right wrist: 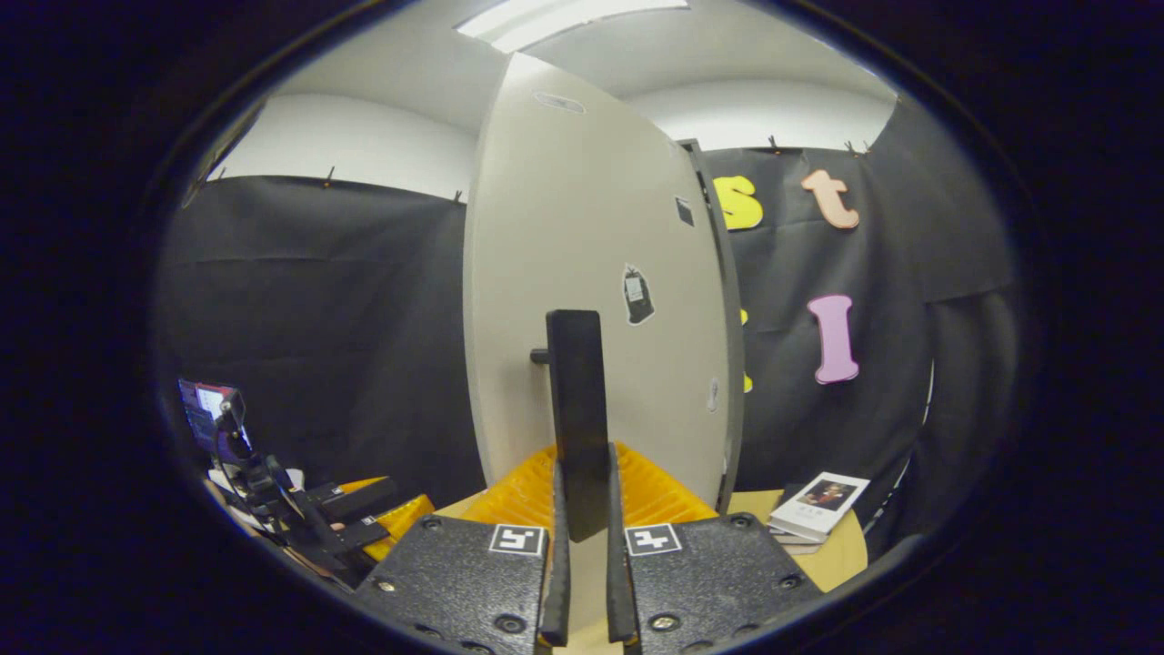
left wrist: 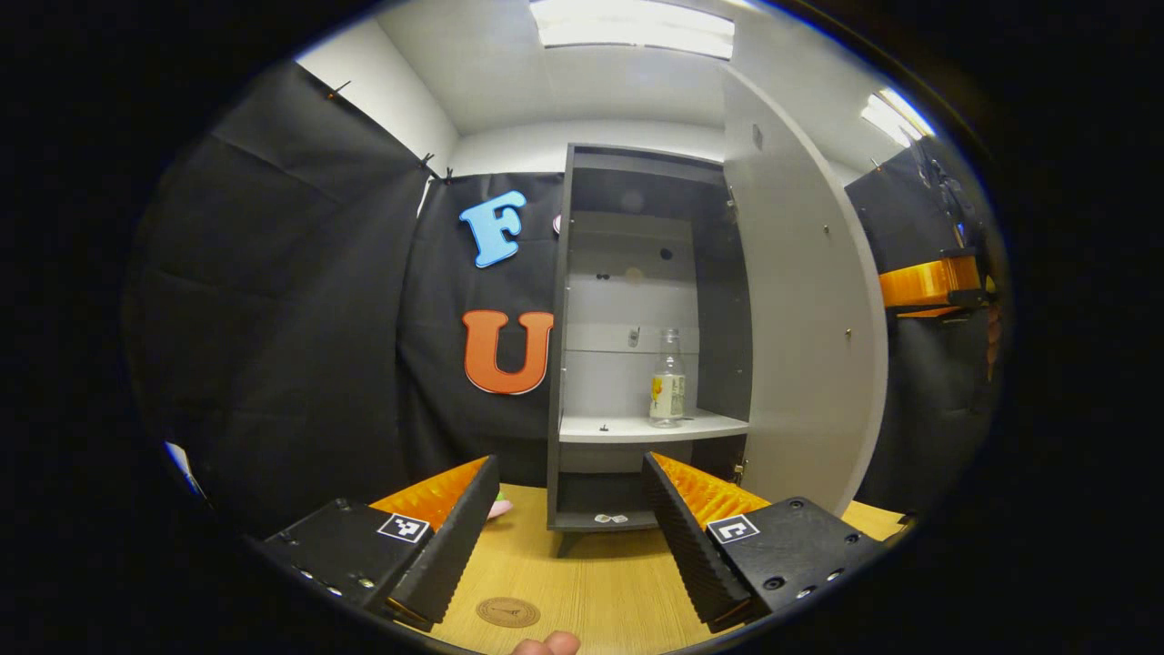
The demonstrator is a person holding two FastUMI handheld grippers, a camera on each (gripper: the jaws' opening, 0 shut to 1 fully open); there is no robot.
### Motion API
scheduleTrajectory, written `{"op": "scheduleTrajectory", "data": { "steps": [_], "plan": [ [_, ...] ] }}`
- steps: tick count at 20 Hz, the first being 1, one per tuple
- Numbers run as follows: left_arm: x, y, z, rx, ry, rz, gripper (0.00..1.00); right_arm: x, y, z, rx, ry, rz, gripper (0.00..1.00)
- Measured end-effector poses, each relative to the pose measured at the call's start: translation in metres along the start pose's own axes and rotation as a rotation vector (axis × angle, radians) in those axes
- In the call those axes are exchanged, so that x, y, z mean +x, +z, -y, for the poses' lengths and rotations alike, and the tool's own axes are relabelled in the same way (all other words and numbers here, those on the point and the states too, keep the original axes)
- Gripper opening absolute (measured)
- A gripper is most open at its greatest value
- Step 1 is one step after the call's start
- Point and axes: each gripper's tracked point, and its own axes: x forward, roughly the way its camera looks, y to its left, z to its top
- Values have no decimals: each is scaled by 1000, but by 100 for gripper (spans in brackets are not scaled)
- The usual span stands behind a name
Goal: Open the cabinet door with the right hand, grasp the bottle in the cabinet with the left hand and place it on the coaster, then close the cabinet door with the right hand.
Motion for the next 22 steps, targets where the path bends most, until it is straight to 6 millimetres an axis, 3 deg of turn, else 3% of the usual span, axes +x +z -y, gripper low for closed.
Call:
{"op": "scheduleTrajectory", "data": {
  "steps": [5, 10, 15, 22],
  "plan": [
    [6, 3, 14, 4, -25, 10, 95, -5, 0, 17, 19, -102, 17, 17],
    [7, 4, 29, 8, -66, 16, 95, -14, 5, 45, -9, -234, 34, 7],
    [12, 1, 31, 13, -74, 12, 95, -27, 8, 79, -19, -315, 31, 4],
    [15, -7, 37, 8, -81, -8, 95, -35, 7, 83, 17, -268, 35, 4]
  ]
}}
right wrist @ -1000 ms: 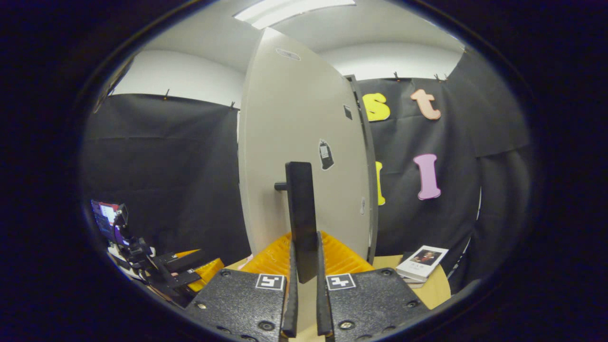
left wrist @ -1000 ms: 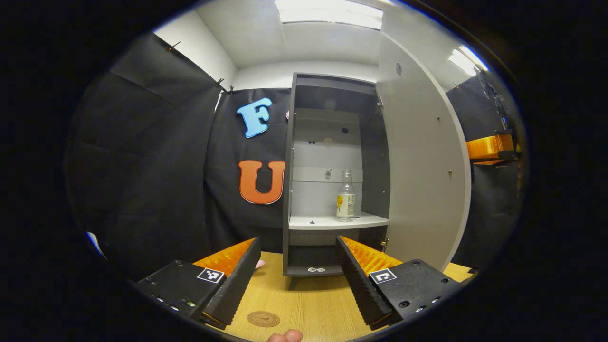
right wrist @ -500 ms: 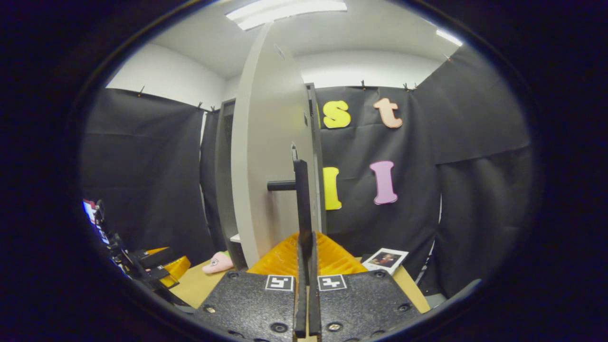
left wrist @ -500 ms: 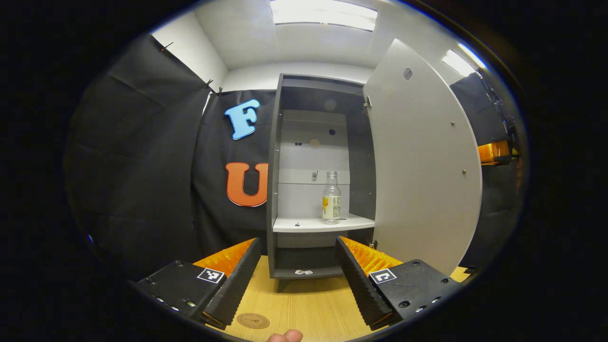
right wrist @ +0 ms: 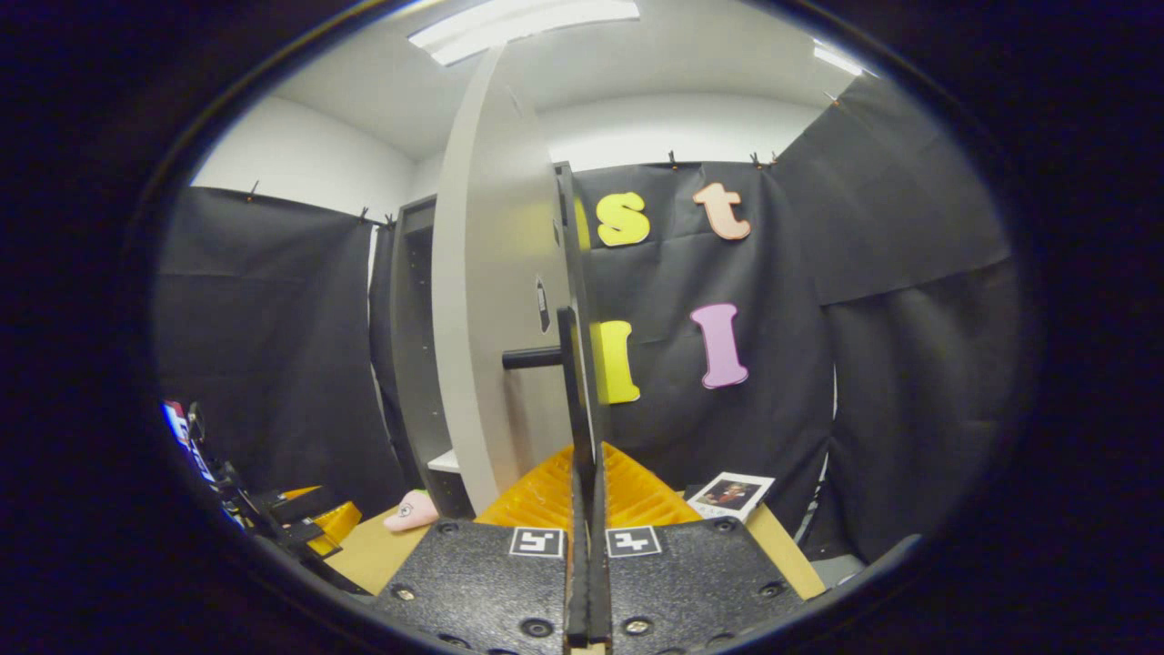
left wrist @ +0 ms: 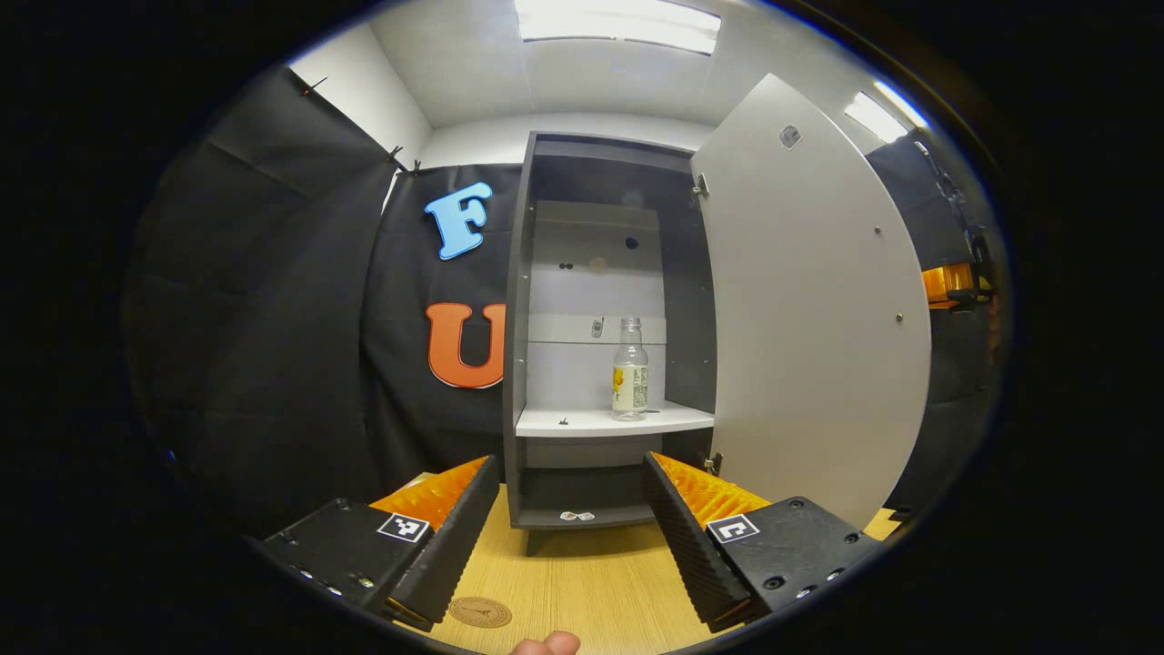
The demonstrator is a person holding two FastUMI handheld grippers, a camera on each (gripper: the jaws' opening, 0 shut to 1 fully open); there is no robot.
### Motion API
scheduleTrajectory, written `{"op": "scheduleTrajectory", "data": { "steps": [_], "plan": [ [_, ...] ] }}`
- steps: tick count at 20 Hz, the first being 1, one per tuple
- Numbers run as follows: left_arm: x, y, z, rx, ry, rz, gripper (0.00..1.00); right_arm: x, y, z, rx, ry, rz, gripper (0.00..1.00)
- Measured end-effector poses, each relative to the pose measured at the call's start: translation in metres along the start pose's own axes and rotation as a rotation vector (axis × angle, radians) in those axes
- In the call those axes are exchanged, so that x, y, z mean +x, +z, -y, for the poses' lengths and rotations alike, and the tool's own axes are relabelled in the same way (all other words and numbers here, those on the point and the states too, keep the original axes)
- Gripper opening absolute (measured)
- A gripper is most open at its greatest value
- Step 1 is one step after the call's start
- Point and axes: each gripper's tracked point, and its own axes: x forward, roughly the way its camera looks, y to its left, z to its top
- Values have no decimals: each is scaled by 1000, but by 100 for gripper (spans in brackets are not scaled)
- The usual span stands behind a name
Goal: Open the cabinet door with the right hand, grasp the bottle in the cabinet with the left hand and place it on the coaster, then close the cabinet door with the right hand.
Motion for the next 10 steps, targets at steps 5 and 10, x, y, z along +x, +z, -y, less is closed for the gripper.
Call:
{"op": "scheduleTrajectory", "data": {
  "steps": [5, 10],
  "plan": [
    [4, 0, 13, -19, -14, 4, 95, -20, -17, 2, 9, 30, -1, 4],
    [6, 0, 25, -12, -29, 7, 95, -43, -21, 44, -2, -70, 22, 4]
  ]
}}
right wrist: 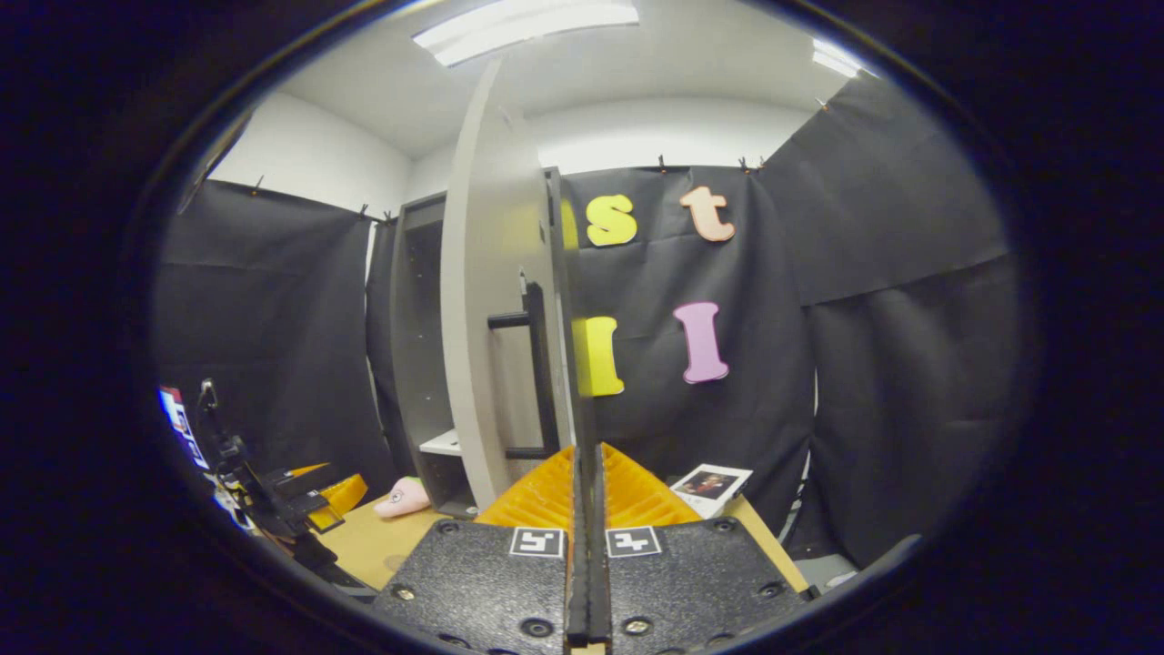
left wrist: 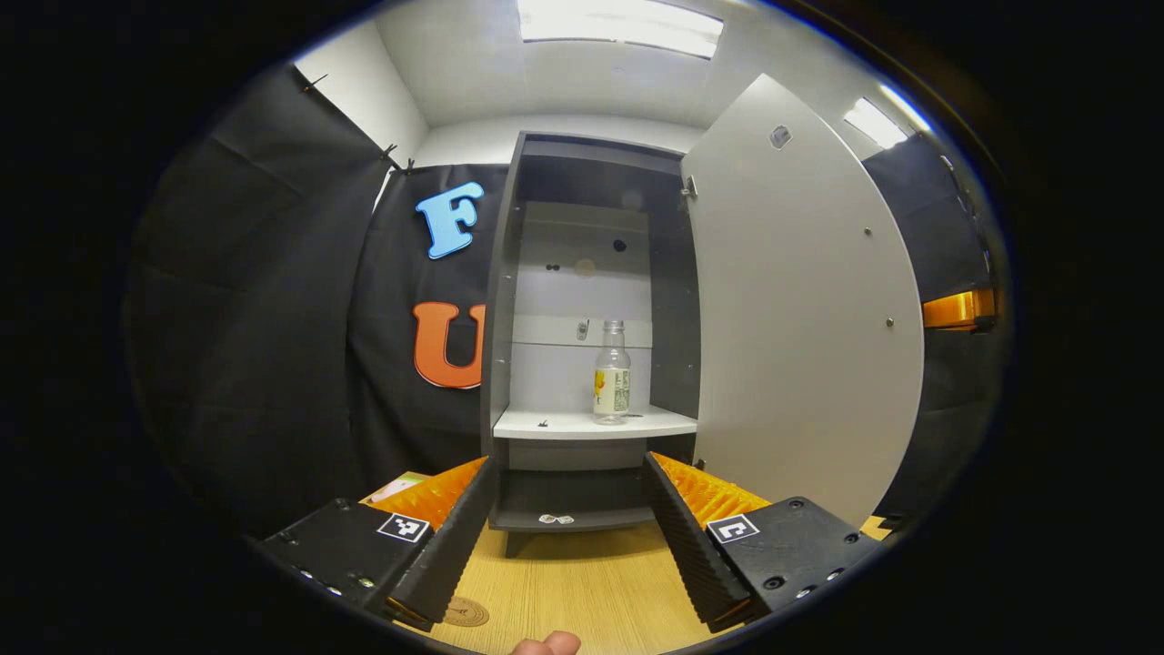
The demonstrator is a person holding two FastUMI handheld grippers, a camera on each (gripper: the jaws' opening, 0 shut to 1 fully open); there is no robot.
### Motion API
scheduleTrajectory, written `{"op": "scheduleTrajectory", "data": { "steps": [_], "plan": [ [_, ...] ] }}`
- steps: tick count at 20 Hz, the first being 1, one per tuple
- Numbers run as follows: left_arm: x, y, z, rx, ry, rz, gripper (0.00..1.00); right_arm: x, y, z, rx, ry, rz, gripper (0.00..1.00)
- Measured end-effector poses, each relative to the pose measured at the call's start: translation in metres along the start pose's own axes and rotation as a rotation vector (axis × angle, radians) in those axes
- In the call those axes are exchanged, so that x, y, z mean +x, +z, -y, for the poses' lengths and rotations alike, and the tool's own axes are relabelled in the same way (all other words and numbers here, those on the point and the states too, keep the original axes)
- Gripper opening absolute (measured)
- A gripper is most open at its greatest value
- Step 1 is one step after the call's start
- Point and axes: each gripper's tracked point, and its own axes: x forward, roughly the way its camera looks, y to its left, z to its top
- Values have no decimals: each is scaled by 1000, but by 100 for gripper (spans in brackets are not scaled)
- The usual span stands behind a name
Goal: Open the cabinet door with the right hand, grasp the bottle in the cabinet with the left hand and place it on the coaster, then close the cabinet door with the right hand.
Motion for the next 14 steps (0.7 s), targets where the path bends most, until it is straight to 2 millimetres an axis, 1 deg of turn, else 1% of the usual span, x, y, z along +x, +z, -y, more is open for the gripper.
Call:
{"op": "scheduleTrajectory", "data": {
  "steps": [1, 2, 4, 6, 7, 8, 9, 11, 12, 13, 14],
  "plan": [
    [0, 0, 2, 2, -1, -2, 95, 1, -3, 10, -17, -28, 0, 4],
    [0, 0, 4, 5, -1, -4, 95, 3, -5, 15, -28, -47, 7, 4],
    [-4, 6, 3, 12, 16, 11, 95, 12, -5, 15, -24, -43, 28, 4],
    [-6, 13, 5, 24, 17, 29, 95, 20, -8, 18, -16, -43, 47, 2],
    [-7, 14, 6, 34, 19, 26, 95, 25, -12, 18, -12, -35, 50, 6],
    [-6, 15, 5, 45, 26, 27, 95, 29, -12, 18, -9, -33, 53, 17],
    [-5, 18, 6, 55, 30, 31, 95, 31, -14, 22, -8, -39, 59, 39],
    [-3, 20, 8, 68, 34, 30, 95, 36, -17, 29, -5, -53, 66, 53],
    [-2, 20, 9, 74, 35, 29, 95, 37, -20, 32, -1, -63, 57, 55],
    [-1, 20, 10, 81, 36, 27, 95, 40, -25, 37, 5, -76, 50, 62],
    [0, 22, 10, 85, 42, 33, 95, 42, -25, 41, 15, -85, 52, 67]
  ]
}}
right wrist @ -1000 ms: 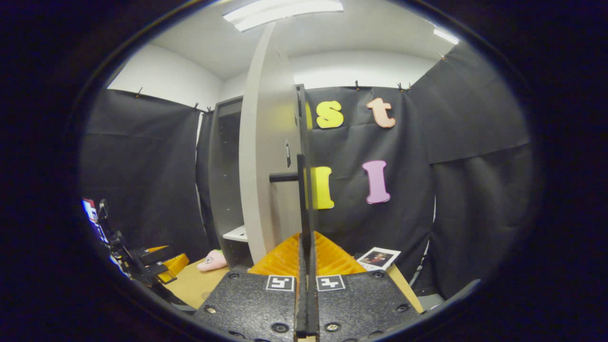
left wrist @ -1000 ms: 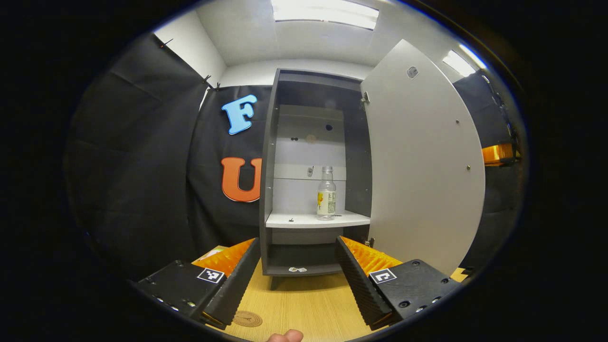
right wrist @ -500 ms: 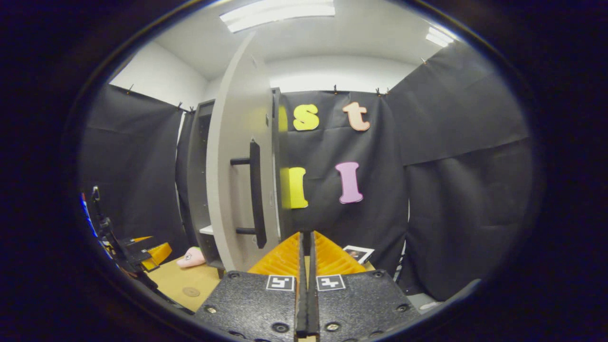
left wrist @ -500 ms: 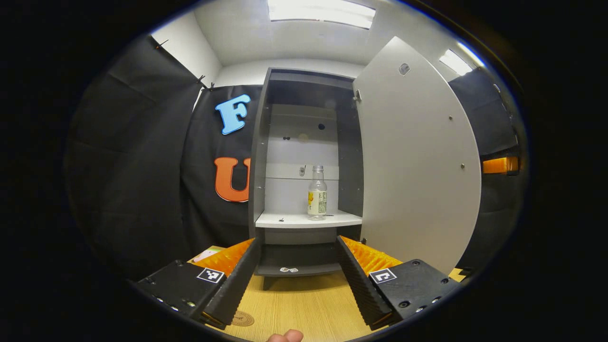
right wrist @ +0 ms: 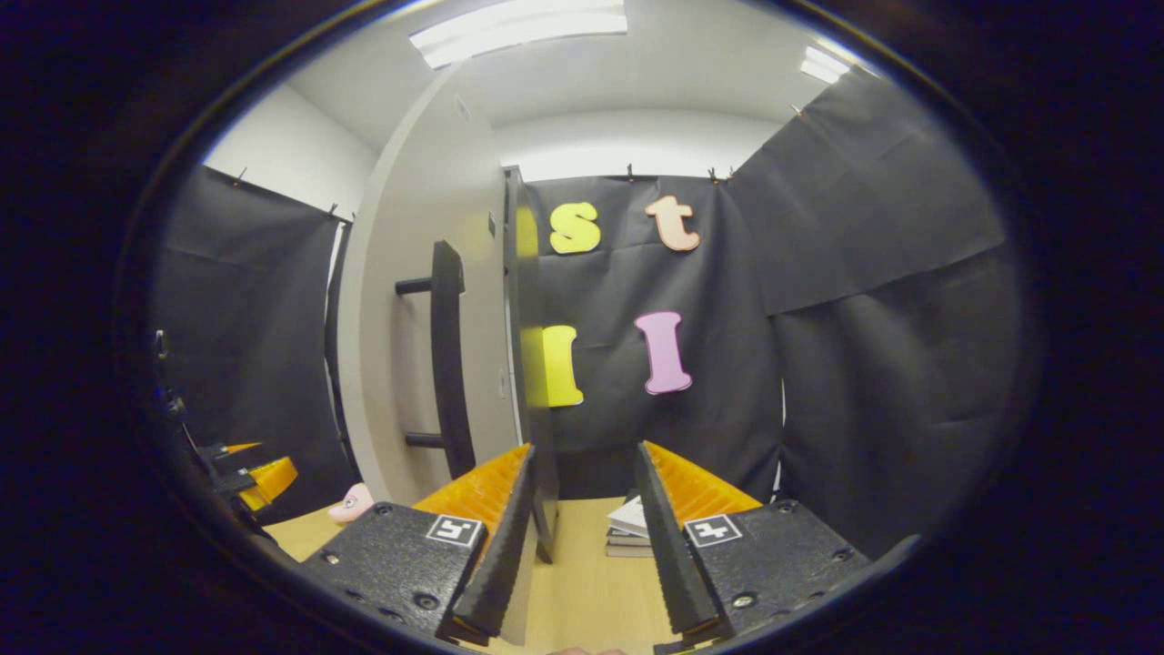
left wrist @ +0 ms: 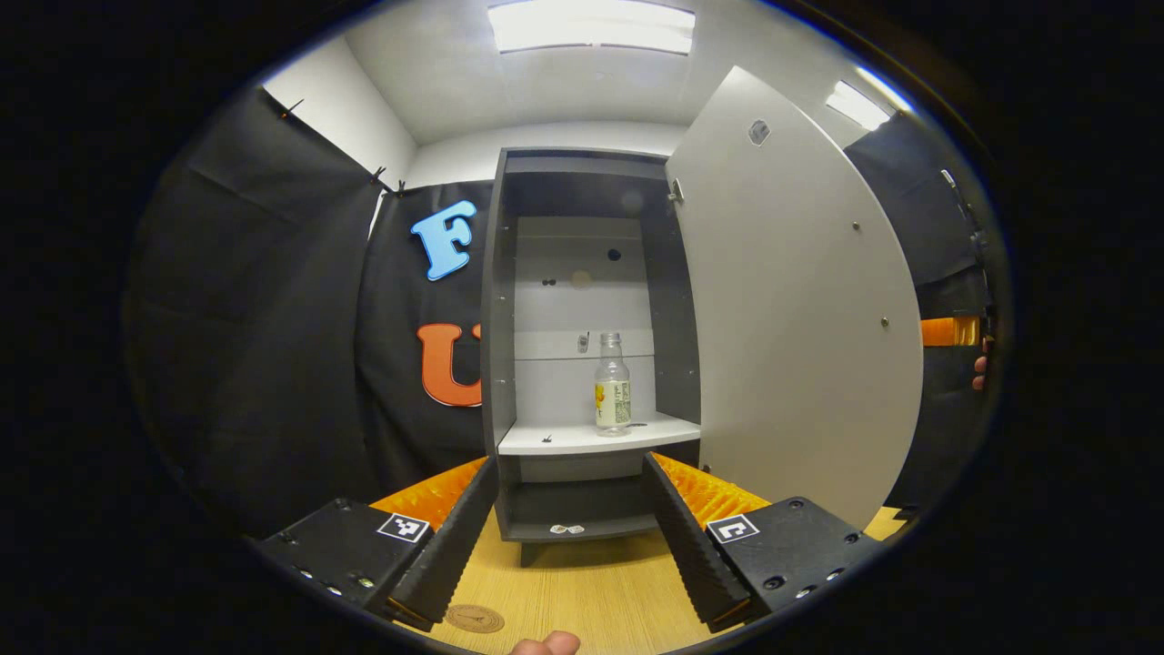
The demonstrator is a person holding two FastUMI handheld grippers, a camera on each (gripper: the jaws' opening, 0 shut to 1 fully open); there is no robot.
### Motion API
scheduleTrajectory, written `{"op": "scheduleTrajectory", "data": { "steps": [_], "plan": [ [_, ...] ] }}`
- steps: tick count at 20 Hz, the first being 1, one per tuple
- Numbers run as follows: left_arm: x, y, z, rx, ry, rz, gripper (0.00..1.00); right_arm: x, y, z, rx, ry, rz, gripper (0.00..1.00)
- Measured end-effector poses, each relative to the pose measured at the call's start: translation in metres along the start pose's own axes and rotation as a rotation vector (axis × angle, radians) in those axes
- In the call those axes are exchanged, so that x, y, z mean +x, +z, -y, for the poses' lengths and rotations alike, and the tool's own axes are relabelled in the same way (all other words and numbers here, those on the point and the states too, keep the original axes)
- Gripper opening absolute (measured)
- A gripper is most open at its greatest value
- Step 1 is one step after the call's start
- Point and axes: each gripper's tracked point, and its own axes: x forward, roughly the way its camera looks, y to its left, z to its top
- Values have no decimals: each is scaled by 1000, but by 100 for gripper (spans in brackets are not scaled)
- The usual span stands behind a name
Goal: Open the cabinet door with the right hand, grasp the bottle in the cabinet with the left hand and place it on the coaster, then close the cabinet door with the right hand.
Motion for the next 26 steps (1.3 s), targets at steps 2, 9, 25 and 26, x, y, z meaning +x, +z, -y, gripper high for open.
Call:
{"op": "scheduleTrajectory", "data": {
  "steps": [2, 9, 25, 26],
  "plan": [
    [6, 7, 7, -1, -14, 17, 95, 2, -3, 7, 36, -7, 6, 74],
    [41, 19, 31, -23, -86, 25, 95, 0, -11, 11, 34, -3, 4, 93],
    [208, 86, 64, -32, -167, 115, 96, -10, -22, 12, -23, 0, -22, 93],
    [223, 89, 65, -23, -165, 123, 96, -13, -22, 17, -21, -16, -23, 93]
  ]
}}
